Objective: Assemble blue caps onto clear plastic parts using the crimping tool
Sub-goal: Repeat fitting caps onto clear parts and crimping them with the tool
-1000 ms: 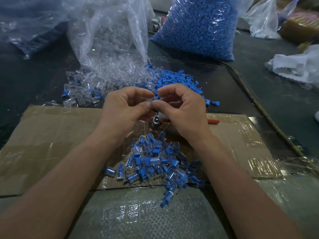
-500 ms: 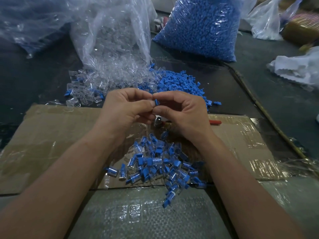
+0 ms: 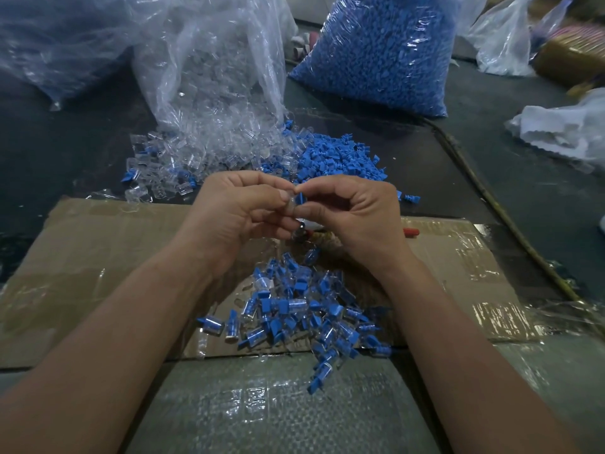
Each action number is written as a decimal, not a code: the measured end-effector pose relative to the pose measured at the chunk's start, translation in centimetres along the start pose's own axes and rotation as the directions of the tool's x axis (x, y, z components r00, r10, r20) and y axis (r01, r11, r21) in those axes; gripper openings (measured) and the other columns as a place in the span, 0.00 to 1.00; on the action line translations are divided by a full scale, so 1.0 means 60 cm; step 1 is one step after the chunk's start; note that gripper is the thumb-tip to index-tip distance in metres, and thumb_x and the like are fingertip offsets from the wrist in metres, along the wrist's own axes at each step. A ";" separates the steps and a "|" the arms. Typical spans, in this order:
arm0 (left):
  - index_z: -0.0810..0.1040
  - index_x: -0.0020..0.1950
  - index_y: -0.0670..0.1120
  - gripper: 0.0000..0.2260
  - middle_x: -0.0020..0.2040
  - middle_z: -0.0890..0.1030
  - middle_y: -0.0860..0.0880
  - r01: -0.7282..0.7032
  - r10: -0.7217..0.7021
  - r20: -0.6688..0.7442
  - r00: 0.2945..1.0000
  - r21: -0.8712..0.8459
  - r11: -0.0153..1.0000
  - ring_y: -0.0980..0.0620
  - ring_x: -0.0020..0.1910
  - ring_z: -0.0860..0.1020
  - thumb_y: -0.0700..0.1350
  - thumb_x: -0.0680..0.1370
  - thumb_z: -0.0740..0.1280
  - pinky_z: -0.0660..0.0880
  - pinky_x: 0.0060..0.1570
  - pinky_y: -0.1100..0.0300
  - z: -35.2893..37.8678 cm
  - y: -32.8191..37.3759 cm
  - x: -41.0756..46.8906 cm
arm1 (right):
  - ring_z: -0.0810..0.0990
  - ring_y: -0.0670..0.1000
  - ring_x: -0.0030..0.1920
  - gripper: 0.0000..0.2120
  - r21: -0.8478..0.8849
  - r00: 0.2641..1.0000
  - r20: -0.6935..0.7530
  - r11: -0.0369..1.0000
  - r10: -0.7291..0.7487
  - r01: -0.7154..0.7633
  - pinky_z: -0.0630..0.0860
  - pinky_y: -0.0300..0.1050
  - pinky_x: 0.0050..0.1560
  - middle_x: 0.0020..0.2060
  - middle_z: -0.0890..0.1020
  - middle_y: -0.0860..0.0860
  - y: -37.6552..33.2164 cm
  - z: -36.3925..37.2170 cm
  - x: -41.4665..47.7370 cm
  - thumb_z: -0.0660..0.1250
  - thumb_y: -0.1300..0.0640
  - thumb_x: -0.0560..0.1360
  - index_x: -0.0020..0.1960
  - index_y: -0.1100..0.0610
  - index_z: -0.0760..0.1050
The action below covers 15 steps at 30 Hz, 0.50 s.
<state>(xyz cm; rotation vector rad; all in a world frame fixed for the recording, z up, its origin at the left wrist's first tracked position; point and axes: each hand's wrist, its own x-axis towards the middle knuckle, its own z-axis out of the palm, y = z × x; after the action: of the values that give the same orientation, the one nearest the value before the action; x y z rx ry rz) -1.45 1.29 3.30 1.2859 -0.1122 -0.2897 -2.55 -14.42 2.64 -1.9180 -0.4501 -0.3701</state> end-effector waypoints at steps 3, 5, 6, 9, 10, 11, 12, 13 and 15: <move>0.78 0.37 0.40 0.08 0.28 0.81 0.44 0.001 -0.002 0.017 1.000 0.031 1.000 0.50 0.25 0.79 0.39 0.60 0.69 0.76 0.26 0.64 0.001 0.000 0.000 | 0.80 0.38 0.41 0.16 -0.014 1.000 0.003 1.000 -0.024 0.024 0.76 0.32 0.45 0.39 0.80 0.40 -0.003 -0.001 -0.001 0.73 0.66 0.65 0.51 0.55 0.77; 0.77 0.38 0.39 0.09 0.28 0.81 0.45 0.008 -0.010 0.024 1.000 0.056 0.998 0.51 0.25 0.79 0.39 0.60 0.69 0.76 0.26 0.64 0.000 0.000 0.000 | 0.80 0.38 0.41 0.16 -0.036 0.999 0.011 0.999 -0.037 0.038 0.76 0.32 0.46 0.40 0.80 0.41 -0.003 0.000 -0.001 0.73 0.66 0.65 0.51 0.56 0.77; 0.77 0.38 0.39 0.09 0.28 0.81 0.45 0.013 -0.015 0.026 1.000 0.064 0.998 0.51 0.26 0.79 0.38 0.59 0.69 0.76 0.26 0.64 -0.001 -0.001 0.001 | 0.80 0.38 0.41 0.17 -0.053 0.999 0.014 0.998 -0.044 0.045 0.76 0.33 0.46 0.40 0.80 0.41 -0.003 0.000 -0.001 0.73 0.66 0.65 0.51 0.56 0.77; 0.77 0.38 0.39 0.09 0.29 0.81 0.44 0.027 -0.030 0.029 0.999 0.084 0.996 0.51 0.26 0.79 0.38 0.60 0.69 0.76 0.26 0.64 -0.002 0.000 0.001 | 0.80 0.39 0.42 0.17 -0.083 0.998 0.020 0.995 -0.058 0.060 0.77 0.34 0.47 0.40 0.80 0.45 -0.003 0.001 -0.002 0.74 0.66 0.64 0.52 0.57 0.77; 0.77 0.38 0.39 0.08 0.29 0.80 0.44 0.029 -0.031 0.029 0.999 0.088 0.996 0.51 0.26 0.79 0.37 0.60 0.69 0.76 0.26 0.64 -0.002 0.001 0.001 | 0.80 0.39 0.42 0.17 -0.087 0.998 0.022 0.994 -0.059 0.061 0.77 0.34 0.47 0.41 0.80 0.45 -0.004 0.001 -0.003 0.74 0.66 0.64 0.52 0.57 0.77; 0.77 0.37 0.39 0.07 0.28 0.80 0.44 0.029 -0.031 0.027 0.999 0.089 0.996 0.51 0.26 0.79 0.36 0.61 0.69 0.76 0.26 0.65 -0.002 0.001 0.001 | 0.80 0.39 0.42 0.17 -0.088 0.998 0.026 0.994 -0.057 0.059 0.77 0.34 0.47 0.41 0.80 0.45 -0.005 0.002 -0.003 0.73 0.66 0.65 0.52 0.57 0.77; 0.77 0.37 0.39 0.06 0.28 0.80 0.45 0.027 -0.029 0.024 0.999 0.085 0.996 0.52 0.25 0.79 0.36 0.62 0.69 0.76 0.26 0.65 -0.002 0.001 0.002 | 0.80 0.39 0.42 0.17 -0.091 0.998 0.031 0.994 -0.050 0.053 0.77 0.34 0.47 0.41 0.80 0.44 -0.006 0.002 -0.002 0.73 0.66 0.65 0.52 0.57 0.77; 0.77 0.37 0.39 0.06 0.28 0.80 0.45 0.025 -0.027 0.021 0.999 0.080 0.996 0.52 0.25 0.79 0.36 0.62 0.69 0.76 0.26 0.65 -0.001 0.000 0.002 | 0.80 0.39 0.42 0.16 -0.100 0.999 0.040 0.994 -0.037 0.041 0.77 0.34 0.47 0.41 0.80 0.42 -0.007 0.001 -0.001 0.73 0.65 0.65 0.52 0.56 0.77; 0.77 0.37 0.39 0.08 0.28 0.80 0.46 0.016 -0.017 0.007 1.000 0.069 0.997 0.52 0.26 0.79 0.38 0.60 0.69 0.76 0.26 0.65 -0.001 0.000 0.002 | 0.80 0.40 0.42 0.14 -0.144 0.998 0.055 0.989 0.022 -0.014 0.78 0.34 0.46 0.40 0.80 0.40 -0.009 -0.005 0.001 0.73 0.62 0.66 0.50 0.53 0.78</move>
<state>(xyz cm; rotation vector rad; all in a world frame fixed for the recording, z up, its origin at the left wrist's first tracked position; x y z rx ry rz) -1.33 1.30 3.26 1.3552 -0.1187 -0.3068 -2.78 -14.48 3.21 -2.0755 -0.4530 -0.3452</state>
